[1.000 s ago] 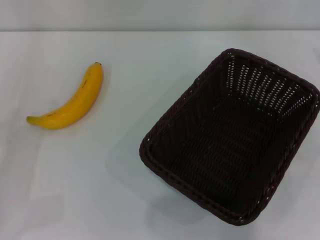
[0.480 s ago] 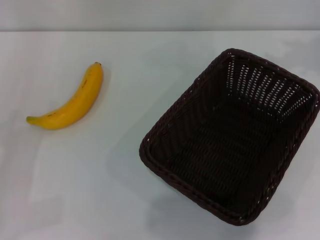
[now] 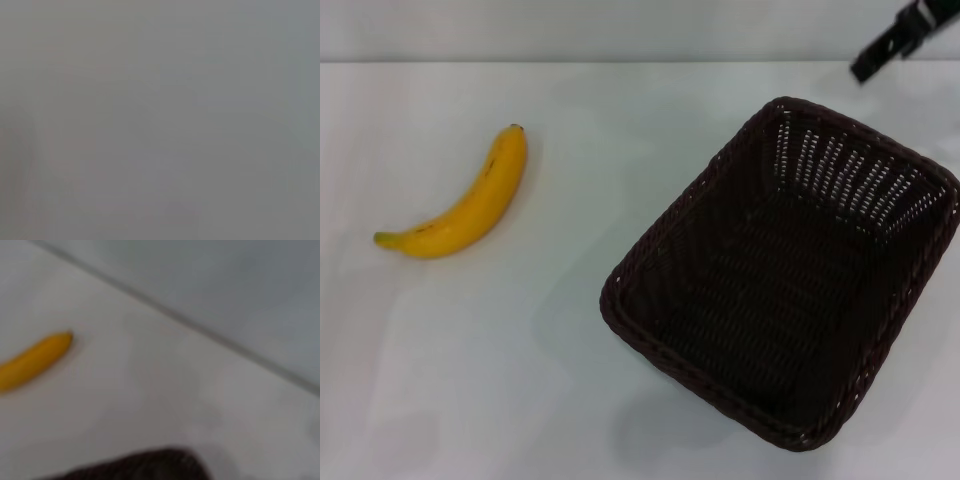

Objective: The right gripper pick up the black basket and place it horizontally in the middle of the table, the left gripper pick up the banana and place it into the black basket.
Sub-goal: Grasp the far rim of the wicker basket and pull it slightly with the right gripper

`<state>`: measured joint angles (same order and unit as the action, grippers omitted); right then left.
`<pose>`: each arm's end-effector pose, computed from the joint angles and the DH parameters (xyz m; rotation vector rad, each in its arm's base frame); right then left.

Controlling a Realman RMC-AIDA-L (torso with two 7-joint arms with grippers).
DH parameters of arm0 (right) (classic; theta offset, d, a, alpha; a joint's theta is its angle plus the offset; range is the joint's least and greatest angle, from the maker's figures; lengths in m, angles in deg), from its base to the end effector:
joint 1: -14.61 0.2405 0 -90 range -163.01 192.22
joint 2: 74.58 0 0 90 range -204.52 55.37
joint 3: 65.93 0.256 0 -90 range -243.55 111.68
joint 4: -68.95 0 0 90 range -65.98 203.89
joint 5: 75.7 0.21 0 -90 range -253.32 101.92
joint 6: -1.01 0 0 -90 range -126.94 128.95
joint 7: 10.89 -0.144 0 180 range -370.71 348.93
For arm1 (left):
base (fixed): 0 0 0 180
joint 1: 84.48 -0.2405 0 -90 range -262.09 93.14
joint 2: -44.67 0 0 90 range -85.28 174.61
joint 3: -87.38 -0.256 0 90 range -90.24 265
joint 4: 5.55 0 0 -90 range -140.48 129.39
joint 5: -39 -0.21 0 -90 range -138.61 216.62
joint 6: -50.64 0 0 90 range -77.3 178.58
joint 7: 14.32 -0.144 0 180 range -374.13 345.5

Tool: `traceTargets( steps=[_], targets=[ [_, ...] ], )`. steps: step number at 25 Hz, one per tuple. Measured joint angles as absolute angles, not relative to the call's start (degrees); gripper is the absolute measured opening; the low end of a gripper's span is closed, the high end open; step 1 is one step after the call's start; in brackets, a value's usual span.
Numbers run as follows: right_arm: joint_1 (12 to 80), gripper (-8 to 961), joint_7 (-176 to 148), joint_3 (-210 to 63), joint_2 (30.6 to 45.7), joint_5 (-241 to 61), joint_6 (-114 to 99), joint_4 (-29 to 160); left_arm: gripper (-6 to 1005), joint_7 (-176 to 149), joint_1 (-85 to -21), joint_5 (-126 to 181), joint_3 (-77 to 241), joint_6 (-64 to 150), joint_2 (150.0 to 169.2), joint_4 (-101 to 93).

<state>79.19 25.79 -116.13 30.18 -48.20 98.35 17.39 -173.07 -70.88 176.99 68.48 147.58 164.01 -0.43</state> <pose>0.1087 0.4548 0.1148 -2.5202 1.0402 -0.3224 -0.3814 0.2264 0.1001 -1.0296 -0.3392 -0.8630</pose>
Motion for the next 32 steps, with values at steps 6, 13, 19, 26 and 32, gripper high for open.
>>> traceTargets(
  steps=[6,13,19,26,32],
  targets=[
    [83.7,704,26.2,-119.1,31.12,-53.1,96.3,26.0,882,-172.9,-71.0,176.7,68.4,148.0,163.95,-0.5],
    [84.6,682,25.0,-119.3,33.63,-57.8,94.9,27.7,882,-172.9,-71.1,176.7,68.4,148.0,163.87,-0.4],
    [84.2,664,23.8,-119.3,36.77,-61.7,91.8,28.6,882,-172.9,-71.2,176.7,68.4,147.6,163.91,-0.5],
    [84.7,642,22.9,-119.4,39.77,-68.1,88.3,29.4,882,-172.9,-71.0,176.7,68.4,147.2,163.93,-0.5],
    [87.5,624,23.1,-120.8,40.06,-69.1,84.9,36.8,882,-172.9,-70.6,176.6,68.3,146.9,164.01,-1.3]
  ],
)
